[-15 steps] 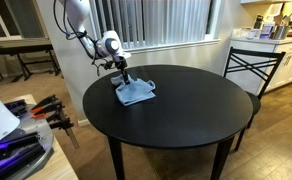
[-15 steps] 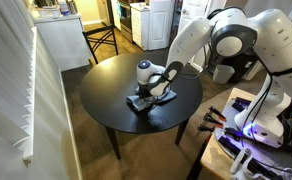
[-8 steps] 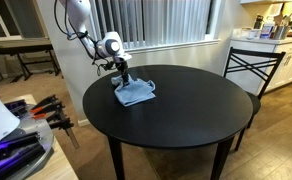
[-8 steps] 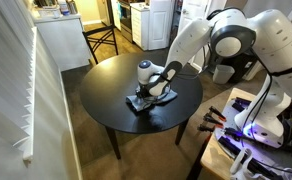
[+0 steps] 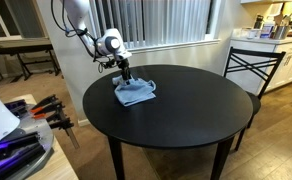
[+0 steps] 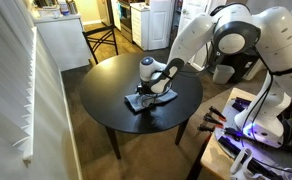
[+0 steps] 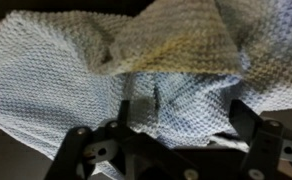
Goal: Use the blue towel to wipe the black table.
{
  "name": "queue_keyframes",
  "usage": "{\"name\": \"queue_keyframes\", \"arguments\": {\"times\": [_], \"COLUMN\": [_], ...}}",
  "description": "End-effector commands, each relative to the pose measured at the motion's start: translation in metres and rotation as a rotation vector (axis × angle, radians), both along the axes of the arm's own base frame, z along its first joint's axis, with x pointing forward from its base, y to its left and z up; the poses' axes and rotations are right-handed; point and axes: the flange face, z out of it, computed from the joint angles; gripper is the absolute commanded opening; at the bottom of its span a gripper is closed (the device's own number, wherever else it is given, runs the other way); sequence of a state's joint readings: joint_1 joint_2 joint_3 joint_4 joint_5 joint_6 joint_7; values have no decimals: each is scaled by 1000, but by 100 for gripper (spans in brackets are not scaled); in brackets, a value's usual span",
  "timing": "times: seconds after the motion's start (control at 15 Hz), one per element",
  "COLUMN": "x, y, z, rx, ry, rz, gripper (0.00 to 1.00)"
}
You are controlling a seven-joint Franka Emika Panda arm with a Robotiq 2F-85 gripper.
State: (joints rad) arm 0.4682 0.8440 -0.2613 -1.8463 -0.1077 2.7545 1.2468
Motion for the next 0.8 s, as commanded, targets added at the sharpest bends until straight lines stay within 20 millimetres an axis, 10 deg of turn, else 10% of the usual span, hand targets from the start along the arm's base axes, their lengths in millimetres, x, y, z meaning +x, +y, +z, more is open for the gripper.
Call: {"name": "queue_keyframes", "arguments": {"times": [0.0, 0.73], "x": [-19, -35], "y": [-11, -57], "z": [41, 87], "rx": [10, 61], "ry": [-40, -104], "rz": [-88, -218], "gripper": [100, 100]}}
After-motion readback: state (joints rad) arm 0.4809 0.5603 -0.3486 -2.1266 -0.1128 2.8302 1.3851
